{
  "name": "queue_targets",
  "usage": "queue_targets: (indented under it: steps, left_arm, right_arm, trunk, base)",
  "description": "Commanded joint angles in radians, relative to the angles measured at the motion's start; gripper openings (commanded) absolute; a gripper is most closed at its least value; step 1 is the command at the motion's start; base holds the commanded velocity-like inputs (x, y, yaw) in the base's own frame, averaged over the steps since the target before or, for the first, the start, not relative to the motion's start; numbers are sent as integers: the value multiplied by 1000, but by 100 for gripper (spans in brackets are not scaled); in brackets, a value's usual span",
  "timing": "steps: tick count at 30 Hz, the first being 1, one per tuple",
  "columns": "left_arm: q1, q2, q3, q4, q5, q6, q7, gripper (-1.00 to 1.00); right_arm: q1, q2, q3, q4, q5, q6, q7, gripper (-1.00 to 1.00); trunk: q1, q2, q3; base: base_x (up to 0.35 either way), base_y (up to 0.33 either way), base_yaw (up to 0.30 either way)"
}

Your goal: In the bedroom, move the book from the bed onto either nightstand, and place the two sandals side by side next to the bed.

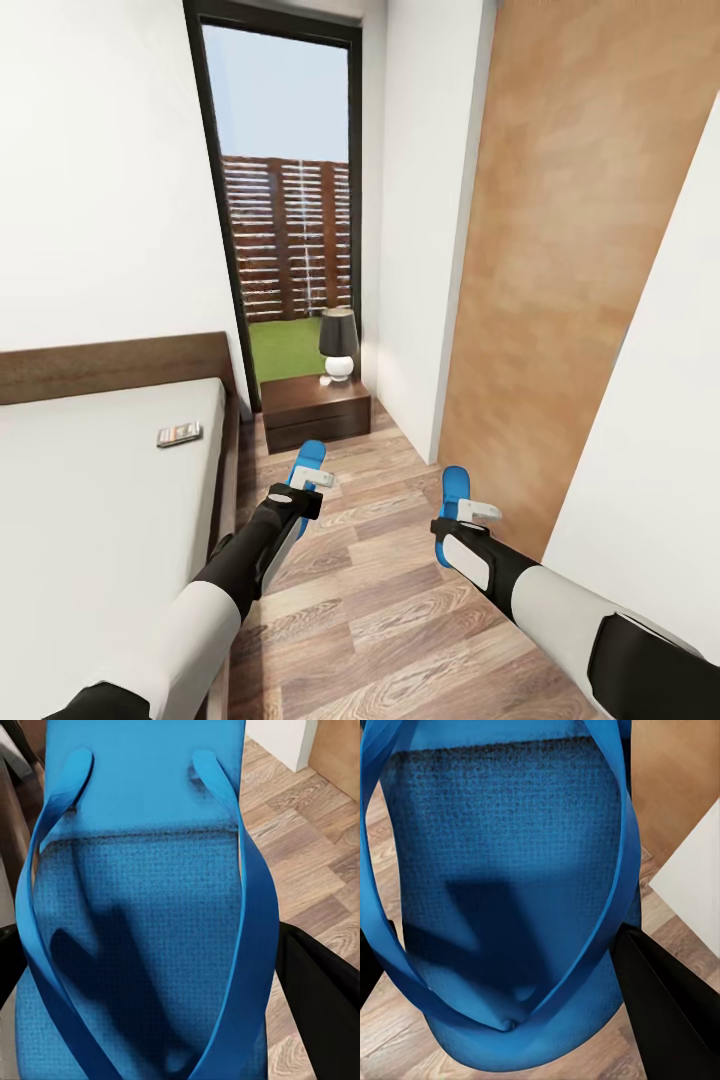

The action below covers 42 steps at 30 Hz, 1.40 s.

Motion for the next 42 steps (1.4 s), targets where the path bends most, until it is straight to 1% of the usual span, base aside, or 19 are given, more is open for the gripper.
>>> queue_targets:
  steps: [1,42]
  left_arm:
    - [-1,0,-3,-1,-4,6,3,-100]
    - [-1,0,-3,0,-5,6,3,-100]
  right_arm:
    - [-1,-1,6,-3,-1,7,-9,-100]
    - [-1,0,7,-3,-1,7,-9,-100]
  trunk:
    - [-4,6,2]
    - [-161,293,130]
  base:
    - [0,0,0]
    - [0,0,0]
